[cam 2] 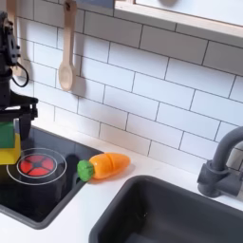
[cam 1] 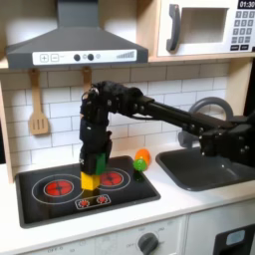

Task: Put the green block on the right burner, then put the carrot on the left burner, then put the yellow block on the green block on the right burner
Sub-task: 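Put the green block on the right burner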

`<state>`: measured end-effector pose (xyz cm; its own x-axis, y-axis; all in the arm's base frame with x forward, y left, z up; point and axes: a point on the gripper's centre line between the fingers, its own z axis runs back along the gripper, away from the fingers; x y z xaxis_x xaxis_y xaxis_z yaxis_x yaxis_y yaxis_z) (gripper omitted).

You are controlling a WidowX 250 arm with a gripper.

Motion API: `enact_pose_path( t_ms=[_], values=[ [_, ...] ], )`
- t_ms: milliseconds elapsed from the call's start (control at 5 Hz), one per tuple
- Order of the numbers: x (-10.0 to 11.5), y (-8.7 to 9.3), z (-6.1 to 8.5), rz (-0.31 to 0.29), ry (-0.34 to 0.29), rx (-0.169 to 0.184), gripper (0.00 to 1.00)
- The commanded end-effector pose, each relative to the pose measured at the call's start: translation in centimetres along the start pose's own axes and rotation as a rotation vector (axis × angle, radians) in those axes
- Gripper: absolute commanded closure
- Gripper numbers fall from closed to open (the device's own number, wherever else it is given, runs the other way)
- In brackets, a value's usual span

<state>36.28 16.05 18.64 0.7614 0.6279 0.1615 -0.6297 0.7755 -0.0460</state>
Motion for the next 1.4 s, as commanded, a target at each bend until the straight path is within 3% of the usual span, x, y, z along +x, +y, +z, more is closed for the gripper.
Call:
enact_pose_path(
  t_ms=[0,200,400,600,1200],
  values=[
    [0.4,0.7,-0.1,0.020,-0.012,-0.009,0.12],
    [0.5,0.3,0.0,0.006,-0.006,-0.033,0.63],
    [0.3,0.3,0.1,0.001,-0.011,-0.041,0.94],
    [0.6,1.0,0.0,0.036,-0.007,-0.038,1.00],
    [-0.2,-0.4,1.2,-0.032,-0.016,-0.106,1.00]
  ],
)
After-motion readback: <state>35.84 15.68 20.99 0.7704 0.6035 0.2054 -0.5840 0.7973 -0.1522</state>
